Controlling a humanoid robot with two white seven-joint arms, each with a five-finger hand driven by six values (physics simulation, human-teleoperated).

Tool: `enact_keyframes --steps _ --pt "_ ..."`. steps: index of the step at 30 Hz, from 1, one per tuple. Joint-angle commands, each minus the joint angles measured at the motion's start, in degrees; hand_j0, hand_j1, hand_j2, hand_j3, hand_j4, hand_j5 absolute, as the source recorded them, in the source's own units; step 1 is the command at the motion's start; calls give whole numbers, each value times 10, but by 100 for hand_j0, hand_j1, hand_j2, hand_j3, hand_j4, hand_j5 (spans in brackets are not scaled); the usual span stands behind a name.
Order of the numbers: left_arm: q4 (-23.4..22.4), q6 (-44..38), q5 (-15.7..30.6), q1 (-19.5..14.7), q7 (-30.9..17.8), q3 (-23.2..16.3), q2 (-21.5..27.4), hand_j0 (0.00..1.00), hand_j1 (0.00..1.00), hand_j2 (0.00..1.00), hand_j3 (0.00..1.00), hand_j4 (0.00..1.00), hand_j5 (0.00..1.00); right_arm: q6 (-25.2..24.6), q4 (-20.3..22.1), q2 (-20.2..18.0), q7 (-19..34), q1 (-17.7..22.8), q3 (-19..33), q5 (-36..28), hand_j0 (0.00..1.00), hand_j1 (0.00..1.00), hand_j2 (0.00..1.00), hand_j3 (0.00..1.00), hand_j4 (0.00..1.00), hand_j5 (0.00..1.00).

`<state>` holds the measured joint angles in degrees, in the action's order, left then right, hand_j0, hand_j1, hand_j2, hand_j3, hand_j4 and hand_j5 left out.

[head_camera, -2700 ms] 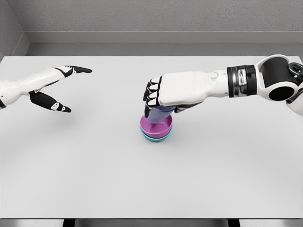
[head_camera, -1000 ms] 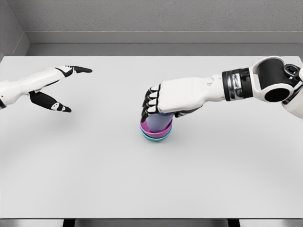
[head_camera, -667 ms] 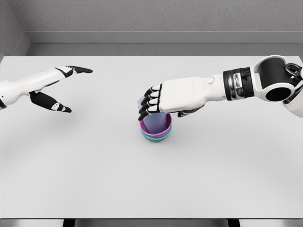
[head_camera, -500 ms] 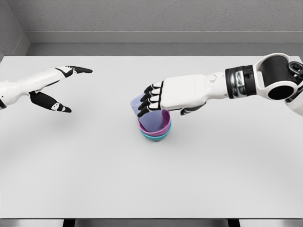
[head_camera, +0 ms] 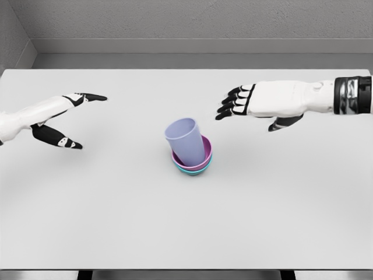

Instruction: Stacking bowl and cup with both arms

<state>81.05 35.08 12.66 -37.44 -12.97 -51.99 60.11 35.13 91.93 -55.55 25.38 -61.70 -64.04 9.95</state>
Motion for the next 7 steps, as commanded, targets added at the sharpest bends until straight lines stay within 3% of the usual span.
enact_keyframes --steps 1,7 --pt "2 -1 3 0 -3 24 10 100 100 100 100 100 100 -1 -17 -34 -4 2 6 -12 100 100 100 100 100 100" --pt "2 -1 2 1 -4 24 11 100 100 100 100 100 100 -1 -34 -44 -4 9 7 -13 100 100 100 100 100 100"
